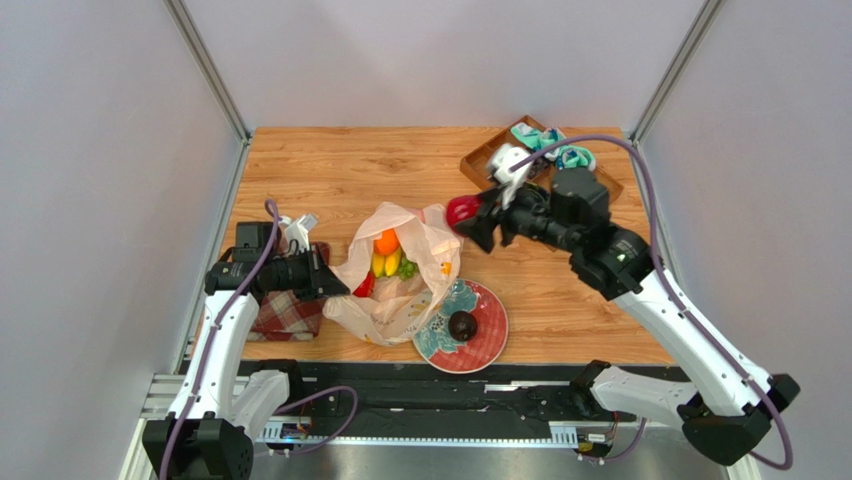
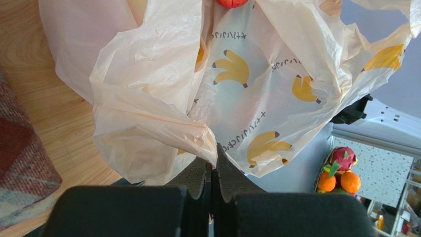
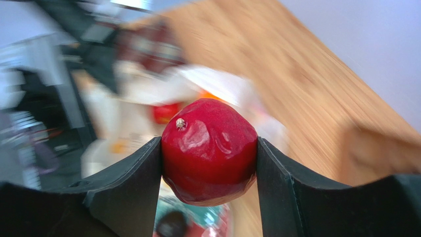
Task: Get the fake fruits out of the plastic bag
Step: Place the fake fruit on the plate.
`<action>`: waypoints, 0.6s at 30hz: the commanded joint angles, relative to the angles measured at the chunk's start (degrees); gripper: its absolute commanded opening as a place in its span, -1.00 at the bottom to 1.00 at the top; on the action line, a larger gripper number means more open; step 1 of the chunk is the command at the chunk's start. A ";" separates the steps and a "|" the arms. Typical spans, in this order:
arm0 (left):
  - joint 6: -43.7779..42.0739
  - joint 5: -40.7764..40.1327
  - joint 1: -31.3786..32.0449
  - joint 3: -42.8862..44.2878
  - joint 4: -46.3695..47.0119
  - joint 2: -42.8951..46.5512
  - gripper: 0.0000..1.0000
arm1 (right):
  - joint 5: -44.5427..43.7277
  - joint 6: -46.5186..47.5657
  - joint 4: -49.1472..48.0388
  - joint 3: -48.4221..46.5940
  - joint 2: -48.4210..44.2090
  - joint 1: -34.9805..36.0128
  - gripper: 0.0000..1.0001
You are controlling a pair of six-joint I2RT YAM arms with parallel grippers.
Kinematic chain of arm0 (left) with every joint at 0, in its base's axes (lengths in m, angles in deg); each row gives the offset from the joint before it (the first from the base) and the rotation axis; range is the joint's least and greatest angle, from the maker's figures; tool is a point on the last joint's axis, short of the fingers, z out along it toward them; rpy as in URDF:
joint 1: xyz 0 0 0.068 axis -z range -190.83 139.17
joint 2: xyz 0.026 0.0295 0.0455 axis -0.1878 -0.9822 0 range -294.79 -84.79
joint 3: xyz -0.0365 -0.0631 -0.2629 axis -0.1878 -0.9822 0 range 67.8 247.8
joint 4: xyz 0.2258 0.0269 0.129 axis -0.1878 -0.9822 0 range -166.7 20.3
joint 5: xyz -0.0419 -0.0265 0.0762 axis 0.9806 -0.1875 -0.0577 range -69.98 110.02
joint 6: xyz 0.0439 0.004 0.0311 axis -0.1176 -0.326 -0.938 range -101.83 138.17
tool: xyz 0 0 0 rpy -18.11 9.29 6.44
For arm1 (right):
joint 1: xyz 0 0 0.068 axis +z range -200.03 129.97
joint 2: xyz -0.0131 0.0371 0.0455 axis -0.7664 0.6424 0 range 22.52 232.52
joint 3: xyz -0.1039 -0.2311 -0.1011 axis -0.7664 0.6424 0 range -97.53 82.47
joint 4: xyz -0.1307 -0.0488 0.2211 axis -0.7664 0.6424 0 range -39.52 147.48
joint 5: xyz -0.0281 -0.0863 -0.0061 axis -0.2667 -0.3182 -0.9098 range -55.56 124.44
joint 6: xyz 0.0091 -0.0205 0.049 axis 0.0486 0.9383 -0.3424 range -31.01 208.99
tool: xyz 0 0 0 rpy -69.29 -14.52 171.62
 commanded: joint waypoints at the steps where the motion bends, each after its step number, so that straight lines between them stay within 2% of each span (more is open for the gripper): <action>1: 0.95 0.45 -0.63 1.42 2.41 0.13 -1.00 | -5.75 -3.87 12.29 6.78 -1.61 -14.57 -0.40; 3: 1.39 0.62 -0.81 1.07 2.76 -0.04 -1.00 | -5.77 -5.36 14.85 10.03 -1.53 -17.75 -0.39; 4: 1.48 0.54 -0.81 0.98 2.85 -0.13 -1.00 | -4.46 -6.59 15.03 14.23 -1.27 -18.28 -0.39; 8: 1.39 0.62 -0.90 0.98 2.59 0.13 -1.00 | 0.56 -8.26 12.49 20.76 1.54 -18.28 -0.42; 12: 1.74 0.45 -1.51 0.54 2.59 1.36 -1.00 | 2.49 -11.78 6.79 23.41 4.79 -18.37 -0.41; 18: 2.27 0.36 -2.92 -0.08 3.38 1.63 -1.00 | 5.13 -16.61 4.31 26.22 9.02 -15.48 -0.39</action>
